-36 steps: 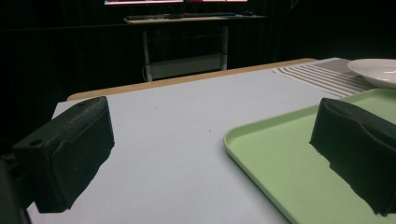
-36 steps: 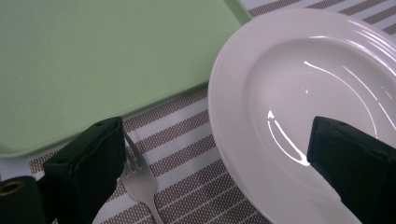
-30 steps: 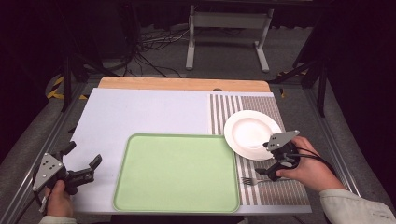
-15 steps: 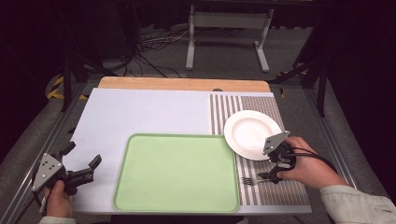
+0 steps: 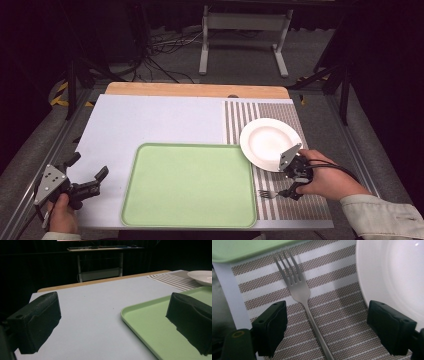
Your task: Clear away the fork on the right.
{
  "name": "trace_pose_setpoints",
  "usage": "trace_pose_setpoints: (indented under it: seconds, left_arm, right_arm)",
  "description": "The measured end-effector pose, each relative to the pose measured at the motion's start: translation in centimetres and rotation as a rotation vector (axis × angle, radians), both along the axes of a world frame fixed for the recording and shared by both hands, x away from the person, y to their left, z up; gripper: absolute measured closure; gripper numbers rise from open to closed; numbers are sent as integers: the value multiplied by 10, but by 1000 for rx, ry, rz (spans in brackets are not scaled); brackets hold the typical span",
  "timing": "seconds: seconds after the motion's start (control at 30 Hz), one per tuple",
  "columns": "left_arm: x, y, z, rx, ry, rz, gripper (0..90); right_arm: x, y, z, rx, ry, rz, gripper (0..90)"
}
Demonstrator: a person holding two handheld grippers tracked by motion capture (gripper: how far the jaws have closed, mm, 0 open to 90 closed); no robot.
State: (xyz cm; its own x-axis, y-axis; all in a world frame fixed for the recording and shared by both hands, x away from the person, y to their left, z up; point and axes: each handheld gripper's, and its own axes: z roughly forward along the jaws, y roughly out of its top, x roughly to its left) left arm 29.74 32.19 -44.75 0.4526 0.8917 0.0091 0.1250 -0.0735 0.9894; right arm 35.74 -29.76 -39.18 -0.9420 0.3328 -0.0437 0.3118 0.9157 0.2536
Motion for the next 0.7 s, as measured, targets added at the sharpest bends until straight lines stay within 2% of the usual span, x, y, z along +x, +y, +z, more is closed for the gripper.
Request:
trace_pose_setpoints:
  seconds: [0.13,0.27,0.3,0.33,0.37,0.53,0.7]
  left_arm:
    - [-1,0,1,2,-1,0,3]
    - [-1,0,1,-1,0,3,3]
    - [-1,0,1,-1,0,3,3]
    - [-1,0,0,-2,-1,4,3]
    - [-1,0,0,1,-2,3,3]
    - [-1,0,0,1,-2,5,3]
    - [-1,0,1,2,-2,5,3]
  right_arm:
    - [0,2,-6,-31,35,14,183]
    - [0,3,-10,-55,39,27,194]
    - [-1,3,-13,-67,51,42,241]
    - [-1,3,-14,-78,57,36,264]
    - [-1,2,-14,-91,70,54,279]
    - [-1,2,-18,-147,75,108,377]
    - [-2,6,-19,-221,92,203,554]
